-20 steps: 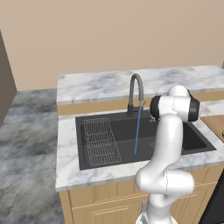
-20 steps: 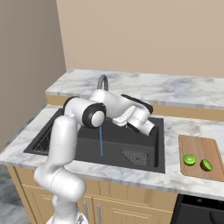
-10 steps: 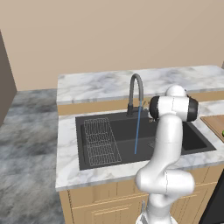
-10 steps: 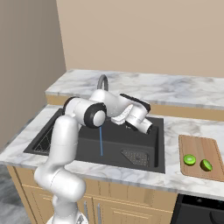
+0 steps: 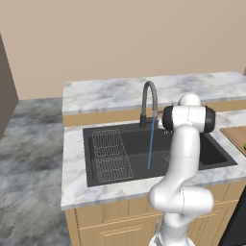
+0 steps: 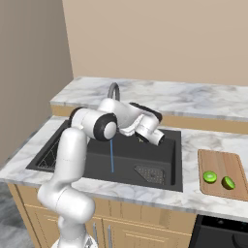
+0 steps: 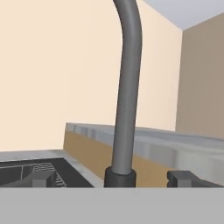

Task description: Pick the kiwi, kiwi from the sink and place them on the cutting board to airdry. Then turn off the sink faucet.

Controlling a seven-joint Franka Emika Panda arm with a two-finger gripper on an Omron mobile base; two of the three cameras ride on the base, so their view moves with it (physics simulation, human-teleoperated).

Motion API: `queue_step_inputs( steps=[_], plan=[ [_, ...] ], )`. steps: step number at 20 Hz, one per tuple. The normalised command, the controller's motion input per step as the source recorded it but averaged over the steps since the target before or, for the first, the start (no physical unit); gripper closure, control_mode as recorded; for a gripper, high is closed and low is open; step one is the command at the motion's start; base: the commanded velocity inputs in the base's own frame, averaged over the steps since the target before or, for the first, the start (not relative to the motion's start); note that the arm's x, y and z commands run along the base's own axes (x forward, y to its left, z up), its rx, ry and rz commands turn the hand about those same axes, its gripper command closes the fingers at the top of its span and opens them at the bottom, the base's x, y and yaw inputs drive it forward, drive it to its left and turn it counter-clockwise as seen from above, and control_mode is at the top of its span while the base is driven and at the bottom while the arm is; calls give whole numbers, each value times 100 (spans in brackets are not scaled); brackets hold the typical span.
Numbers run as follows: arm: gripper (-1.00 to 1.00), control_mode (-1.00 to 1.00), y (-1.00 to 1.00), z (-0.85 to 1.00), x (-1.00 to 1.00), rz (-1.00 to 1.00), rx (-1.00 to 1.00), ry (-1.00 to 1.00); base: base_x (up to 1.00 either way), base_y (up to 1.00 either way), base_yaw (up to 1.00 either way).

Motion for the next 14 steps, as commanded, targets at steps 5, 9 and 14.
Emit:
queue_step_inputs(
  steps=[5,9,14],
  plan=[
    [-100,-100,17,-2,8,3,1,0,0,0,0],
    [-100,-100,0,-9,1,1,0,0,0,0,0],
    [-100,-100,-1,-12,1,0,0,0,0,0,0]
  ],
)
